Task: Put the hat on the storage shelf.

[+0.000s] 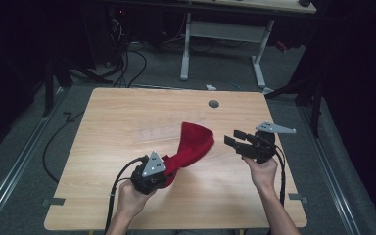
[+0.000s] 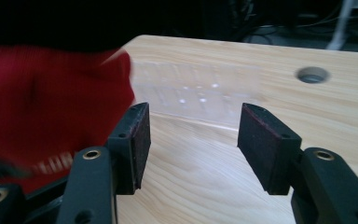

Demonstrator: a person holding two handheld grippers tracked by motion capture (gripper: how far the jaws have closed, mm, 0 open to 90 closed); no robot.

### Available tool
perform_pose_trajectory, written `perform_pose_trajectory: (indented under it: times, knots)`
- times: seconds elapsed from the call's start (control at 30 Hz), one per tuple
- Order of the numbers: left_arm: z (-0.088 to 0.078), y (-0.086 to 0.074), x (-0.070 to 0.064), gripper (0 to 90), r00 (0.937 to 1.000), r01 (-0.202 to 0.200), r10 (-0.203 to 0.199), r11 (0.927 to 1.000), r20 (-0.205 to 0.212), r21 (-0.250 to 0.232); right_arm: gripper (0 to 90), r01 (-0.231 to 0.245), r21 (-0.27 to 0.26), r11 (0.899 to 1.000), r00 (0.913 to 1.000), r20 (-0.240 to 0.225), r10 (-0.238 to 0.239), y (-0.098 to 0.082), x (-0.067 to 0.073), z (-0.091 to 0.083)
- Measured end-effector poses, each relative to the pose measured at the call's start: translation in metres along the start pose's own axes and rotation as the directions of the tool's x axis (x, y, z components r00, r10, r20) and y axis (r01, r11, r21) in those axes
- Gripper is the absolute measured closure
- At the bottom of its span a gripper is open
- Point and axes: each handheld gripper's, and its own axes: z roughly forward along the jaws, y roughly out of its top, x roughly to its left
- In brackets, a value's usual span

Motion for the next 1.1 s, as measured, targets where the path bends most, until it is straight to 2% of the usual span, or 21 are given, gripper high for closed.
perform_pose_trajectory:
  times: [0.03,0.1,0.17,0.2,0.23,0.27,0.33,0.4,0.43,0.5,0.53,0.57,0.67,0.7,0.73,0.77,0.8,0.83,0.87,1.0,1.1]
  knots:
    - [-0.001,0.003,0.003,84.3,1.0,0.01,-0.01,0.9999,-0.002,-0.01,42.7,-0.034,-0.014,0.999,0.9993,0.012,0.035,-0.012,-0.008,-0.005]
    - [-0.004,0.009,0.005,84.2,0.9995,0.032,-0.031,0.9988,0.004,-0.037,42.0,-0.039,-0.008,0.999,0.9991,0.014,0.039,-0.016,-0.01,-0.006]
    - [-0.006,0.018,0.008,84.2,0.9989,0.047,-0.047,0.9968,0.0,-0.065,41.7,-0.022,0.023,0.999,0.9973,0.07,0.02,-0.031,-0.012,-0.003]
    - [-0.008,0.023,0.009,84.2,0.9985,0.056,-0.055,0.9955,0.004,-0.077,41.4,0.003,0.083,0.997,0.9933,0.115,-0.013,-0.047,-0.013,0.006]
    - [-0.008,0.028,0.009,84.2,0.9977,0.067,-0.067,0.9934,0.005,-0.093,41.4,0.003,0.083,0.997,0.9933,0.115,-0.013,-0.047,-0.013,0.006]
    - [-0.009,0.032,0.009,84.2,0.9979,0.065,-0.065,0.9926,0.003,-0.103,41.3,0.021,0.101,0.995,0.9884,0.148,-0.036,-0.053,-0.014,0.012]
    - [-0.011,0.043,0.01,84.2,0.9976,0.069,-0.069,0.9892,-0.001,-0.129,41.0,0.024,0.141,0.99,0.9842,0.171,-0.048,-0.063,-0.014,0.024]
    - [-0.013,0.05,0.011,84.2,0.9965,0.082,-0.083,0.9867,-0.004,-0.14,40.9,0.037,0.159,0.987,0.979,0.193,-0.068,-0.069,-0.012,0.032]
    - [-0.015,0.054,0.012,84.2,0.9949,0.099,-0.101,0.9835,-0.001,-0.151,41.0,0.049,0.173,0.984,0.9761,0.2,-0.084,-0.072,-0.012,0.035]
    - [-0.016,0.057,0.013,84.1,0.9947,0.102,-0.103,0.9814,0.002,-0.162,40.8,0.068,0.211,0.975,0.9702,0.214,-0.114,-0.079,-0.008,0.046]
    - [-0.017,0.058,0.015,84.1,0.9941,0.106,-0.108,0.9802,-0.003,-0.167,41.1,0.089,0.222,0.971,0.9647,0.223,-0.139,-0.082,-0.006,0.049]
    - [-0.017,0.059,0.017,84.1,0.993,0.116,-0.118,0.9785,-0.001,-0.171,41.2,0.113,0.251,0.962,0.9518,0.25,-0.177,-0.087,-0.002,0.053]
    - [-0.018,0.058,0.025,84.1,0.9882,0.151,-0.153,0.9733,0.0,-0.173,41.1,0.148,0.292,0.945,0.9337,0.273,-0.231,-0.098,0.001,0.059]
    - [-0.018,0.057,0.027,84.0,0.9881,0.151,-0.154,0.9735,-0.004,-0.172,40.5,0.14,0.302,0.943,0.9371,0.267,-0.225,-0.102,-0.001,0.059]
    - [-0.018,0.057,0.029,84.0,0.9887,0.144,-0.149,0.9747,-0.018,-0.171,40.2,0.138,0.315,0.939,0.9371,0.266,-0.227,-0.105,-0.002,0.06]
    - [-0.019,0.057,0.032,84.1,0.9868,0.155,-0.161,0.973,-0.02,-0.171,39.9,0.135,0.33,0.934,0.9336,0.274,-0.231,-0.109,-0.004,0.061]
    - [-0.02,0.058,0.035,84.0,0.984,0.172,-0.177,0.9697,-0.016,-0.174,38.6,0.108,0.293,0.95,0.9466,0.261,-0.189,-0.113,-0.009,0.057]
    - [-0.021,0.058,0.038,84.0,0.9823,0.181,-0.187,0.9667,-0.016,-0.181,38.6,0.108,0.293,0.95,0.9466,0.261,-0.189,-0.113,-0.009,0.057]
    - [-0.021,0.059,0.039,84.0,0.9816,0.183,-0.19,0.9645,-0.021,-0.191,38.0,0.093,0.286,0.954,0.951,0.258,-0.17,-0.113,-0.011,0.057]
    - [-0.023,0.065,0.046,84.0,0.9743,0.217,-0.225,0.9506,-0.011,-0.222,37.5,0.09,0.285,0.954,0.9514,0.259,-0.167,-0.113,-0.013,0.057]
    - [-0.02,0.07,0.052,84.0,0.9712,0.227,-0.237,0.9456,-0.017,-0.233,37.4,0.089,0.285,0.954,0.9507,0.261,-0.167,-0.113,-0.013,0.058]
